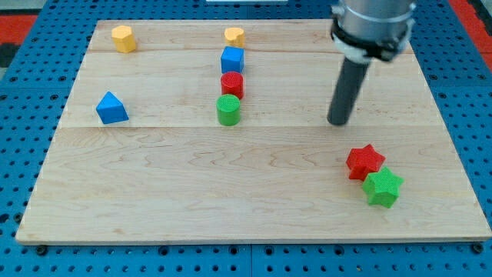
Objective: Place yellow heart left side of blue cube
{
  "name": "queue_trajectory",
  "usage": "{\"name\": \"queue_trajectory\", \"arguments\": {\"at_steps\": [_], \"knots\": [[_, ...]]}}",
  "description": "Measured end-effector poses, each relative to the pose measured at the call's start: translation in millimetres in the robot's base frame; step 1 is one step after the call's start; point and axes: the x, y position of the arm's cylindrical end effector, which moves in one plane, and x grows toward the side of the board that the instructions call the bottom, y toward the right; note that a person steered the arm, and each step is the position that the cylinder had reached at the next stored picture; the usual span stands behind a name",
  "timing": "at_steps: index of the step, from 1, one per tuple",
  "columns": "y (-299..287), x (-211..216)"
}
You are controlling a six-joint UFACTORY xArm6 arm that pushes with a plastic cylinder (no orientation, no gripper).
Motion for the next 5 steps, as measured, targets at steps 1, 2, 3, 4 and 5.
{"name": "queue_trajectory", "arguments": {"at_steps": [1, 2, 3, 4, 5], "knots": [[-5.2, -59.7], [-25.8, -112.4], [-62.5, -144.5], [-94.3, -187.5], [-146.2, -188.0]]}}
